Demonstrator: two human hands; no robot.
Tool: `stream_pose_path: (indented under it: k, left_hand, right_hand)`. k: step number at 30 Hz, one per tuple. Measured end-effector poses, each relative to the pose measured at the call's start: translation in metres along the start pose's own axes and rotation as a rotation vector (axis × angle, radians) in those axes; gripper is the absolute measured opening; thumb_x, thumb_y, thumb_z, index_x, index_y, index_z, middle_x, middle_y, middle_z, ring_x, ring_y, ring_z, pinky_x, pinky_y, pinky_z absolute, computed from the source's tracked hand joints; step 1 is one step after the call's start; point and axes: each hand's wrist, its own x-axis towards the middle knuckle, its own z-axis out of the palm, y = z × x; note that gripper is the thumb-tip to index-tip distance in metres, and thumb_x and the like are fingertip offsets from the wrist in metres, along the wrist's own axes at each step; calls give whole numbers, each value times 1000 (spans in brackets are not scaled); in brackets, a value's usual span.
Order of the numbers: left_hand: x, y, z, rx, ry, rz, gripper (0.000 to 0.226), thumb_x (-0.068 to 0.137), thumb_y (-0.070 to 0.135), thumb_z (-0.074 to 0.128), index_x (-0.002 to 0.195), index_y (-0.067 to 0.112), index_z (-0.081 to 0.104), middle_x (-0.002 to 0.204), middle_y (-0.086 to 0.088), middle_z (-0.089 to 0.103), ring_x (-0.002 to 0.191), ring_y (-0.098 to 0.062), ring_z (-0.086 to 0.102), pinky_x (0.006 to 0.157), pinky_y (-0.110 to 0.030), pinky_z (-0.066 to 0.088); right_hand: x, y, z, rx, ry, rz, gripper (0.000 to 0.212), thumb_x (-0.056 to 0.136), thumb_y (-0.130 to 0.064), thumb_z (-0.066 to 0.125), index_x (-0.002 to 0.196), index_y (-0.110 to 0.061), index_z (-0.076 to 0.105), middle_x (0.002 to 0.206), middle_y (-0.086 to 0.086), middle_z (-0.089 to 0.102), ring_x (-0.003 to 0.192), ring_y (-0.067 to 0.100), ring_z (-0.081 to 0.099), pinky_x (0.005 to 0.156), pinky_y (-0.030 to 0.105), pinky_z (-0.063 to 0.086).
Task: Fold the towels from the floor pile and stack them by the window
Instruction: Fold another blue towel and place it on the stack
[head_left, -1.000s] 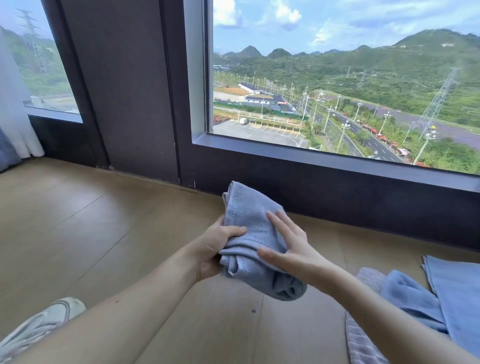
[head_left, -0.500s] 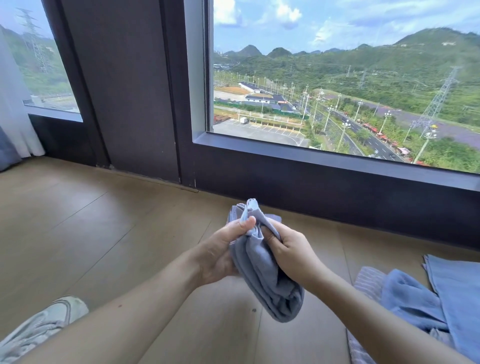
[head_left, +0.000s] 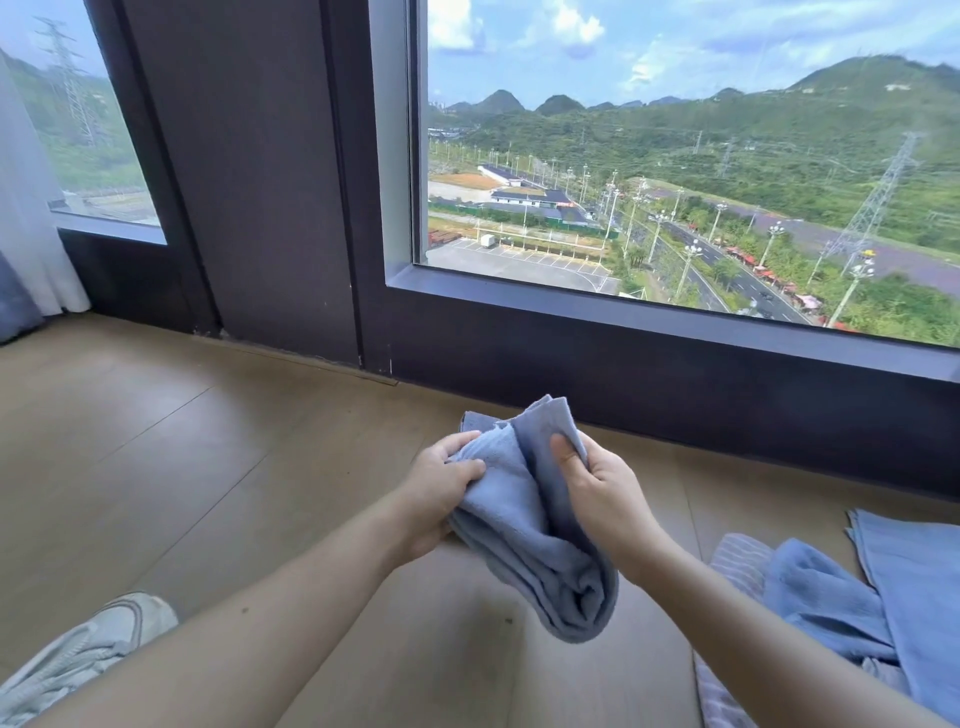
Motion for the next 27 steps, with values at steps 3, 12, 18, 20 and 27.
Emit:
stream_pose_path:
  k: [3, 12, 18, 20, 27]
  left_hand:
    - [4, 3, -3, -30, 58, -51, 34, 90, -8, 34, 112, 5, 57, 74, -8, 54, 57, -16, 47, 44, -18, 41]
    - [2, 7, 10, -69, -36, -80, 39, 102, 38, 31, 101, 10, 59, 96, -14, 66, 82, -21, 63, 72, -32, 50]
    - [6, -2, 5, -50, -63, -34, 64, 81, 39, 67, 131, 4, 46, 105, -13, 67, 80, -18, 67, 56, -25, 52]
    - [4, -7, 1, -60, -64, -28, 39, 93, 18, 55, 129, 2, 48, 94, -10, 66, 68, -15, 65, 50, -22, 50]
    - [-4, -1, -21, -83, -203, 10, 38, 82, -6, 54, 114, 12, 64, 100, -11, 68, 84, -22, 64, 70, -29, 52]
  right_hand:
    - [-4, -1, 0, 27, 25, -46, 26, 98, -29, 42, 84, -36, 62, 95, -4, 68, 84, 4, 59, 74, 15, 46]
    - [-5, 6, 14, -261, -312, -74, 40, 98, -39, 37, 138, -37, 41, 139, -22, 40, 132, -2, 33, 111, 16, 24]
    - [-6, 6, 13, -276, -531, -58, 55, 88, -38, 25, 142, -45, 15, 147, -29, 3, 140, -3, -8, 118, 26, -3]
    - [-4, 3, 10, -151, -497, 33, 56, 88, -21, 33, 143, -33, 31, 145, -27, 18, 141, -2, 7, 117, 23, 5]
    - [6, 12, -14, -8, -79, 95, 51, 84, -6, 59, 128, -31, 51, 130, -17, 48, 124, 3, 44, 89, 13, 38]
